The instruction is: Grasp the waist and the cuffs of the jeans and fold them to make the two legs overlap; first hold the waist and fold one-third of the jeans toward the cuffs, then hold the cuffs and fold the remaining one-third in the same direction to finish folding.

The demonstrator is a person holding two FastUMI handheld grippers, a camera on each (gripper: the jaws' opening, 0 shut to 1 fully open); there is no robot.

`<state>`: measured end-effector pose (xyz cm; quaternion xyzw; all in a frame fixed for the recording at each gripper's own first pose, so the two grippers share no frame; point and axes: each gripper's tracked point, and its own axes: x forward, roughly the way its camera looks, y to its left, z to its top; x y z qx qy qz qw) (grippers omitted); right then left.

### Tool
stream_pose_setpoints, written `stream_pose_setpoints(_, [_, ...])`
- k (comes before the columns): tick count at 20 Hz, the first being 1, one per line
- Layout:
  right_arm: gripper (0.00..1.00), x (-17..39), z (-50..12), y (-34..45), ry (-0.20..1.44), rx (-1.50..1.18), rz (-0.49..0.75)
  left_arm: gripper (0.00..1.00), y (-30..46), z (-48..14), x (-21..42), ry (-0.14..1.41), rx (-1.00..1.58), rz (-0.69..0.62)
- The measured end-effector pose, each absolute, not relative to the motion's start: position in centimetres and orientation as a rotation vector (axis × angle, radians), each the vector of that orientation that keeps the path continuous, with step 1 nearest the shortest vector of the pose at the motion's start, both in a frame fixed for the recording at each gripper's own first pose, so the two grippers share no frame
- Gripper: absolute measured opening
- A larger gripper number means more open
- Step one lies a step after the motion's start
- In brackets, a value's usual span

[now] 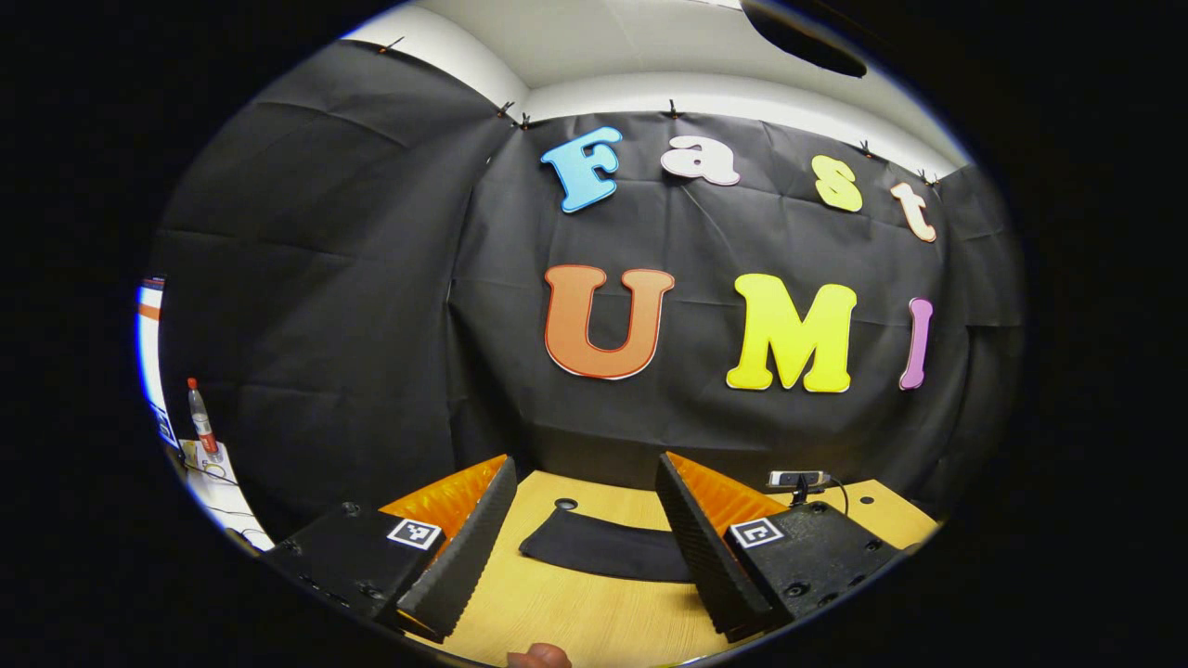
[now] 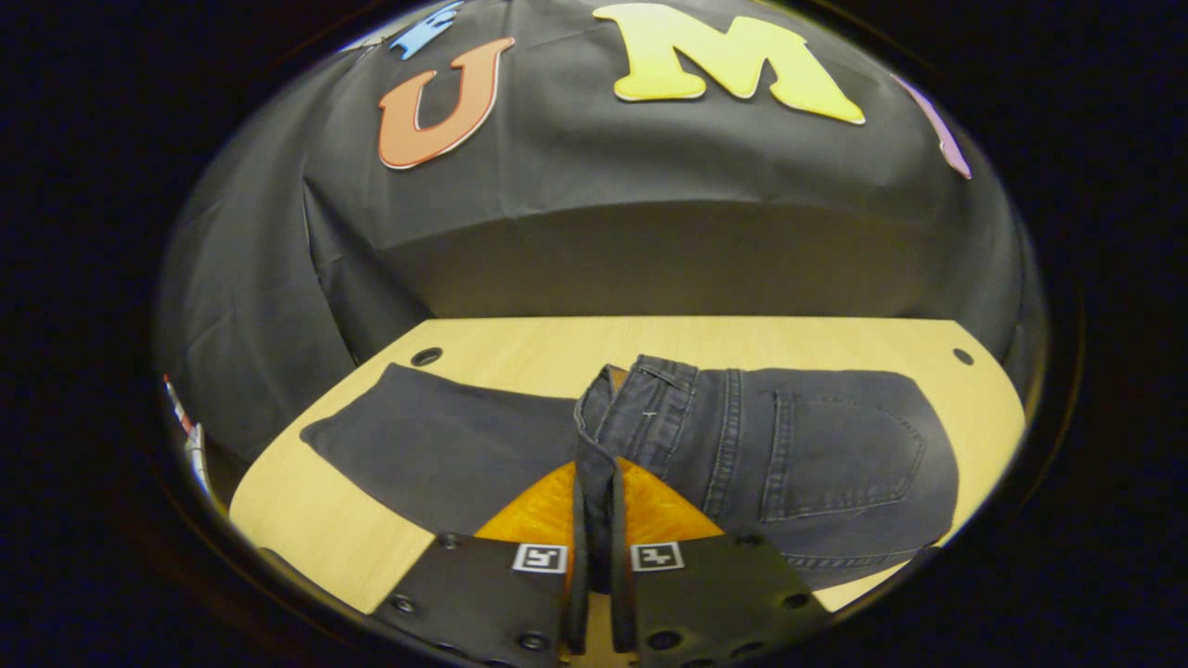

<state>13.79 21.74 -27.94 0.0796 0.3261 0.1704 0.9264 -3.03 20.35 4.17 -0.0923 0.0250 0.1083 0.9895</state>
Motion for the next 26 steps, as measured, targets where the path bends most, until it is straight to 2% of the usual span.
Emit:
stream_pose_setpoints(1, [0.17, 12.7, -28.1, 22.8, 0.699, 0.19, 0.401, 0.97, 20.3, 4.2, -2.9, 0.052, -0.187, 0.214])
stream_pose_setpoints(4, [0.97, 13.1, -27.3, 23.8, 0.623, 0.059, 0.419, 0.97, 19.9, 4.0, -2.1, 0.061, -0.19, 0.2])
stream_pose_setpoints(8, [0.98, 13.2, -26.6, 24.3, 0.599, 0.061, 0.444, 0.97, 19.5, 4.0, -1.3, 0.062, -0.184, 0.181])
stream_pose_setpoints(11, [0.98, 14.1, -23.6, 23.8, 0.536, 0.087, 0.433, 0.97, 19.2, 3.1, -0.2, 0.076, -0.214, 0.171])
stream_pose_setpoints(16, [0.98, 16.5, -14.4, 20.1, 0.336, 0.112, 0.375, 0.98, 18.1, -2.8, 3.6, 0.173, -0.325, 0.131])
stream_pose_setpoints(17, [0.96, 17.3, -12.4, 18.5, 0.29, 0.105, 0.358, 0.99, 17.9, -4.3, 4.4, 0.209, -0.366, 0.132])
stream_pose_setpoints(21, [0.98, 17.0, -4.7, 13.3, 0.123, 0.094, 0.287, 0.99, 18.4, -9.4, 7.2, 0.291, -0.453, 0.167])
stream_pose_setpoints(26, [0.96, 16.6, 4.2, 4.0, -0.069, 0.111, 0.155, 0.99, 19.1, -17.5, 9.2, 0.466, -0.803, 0.254])
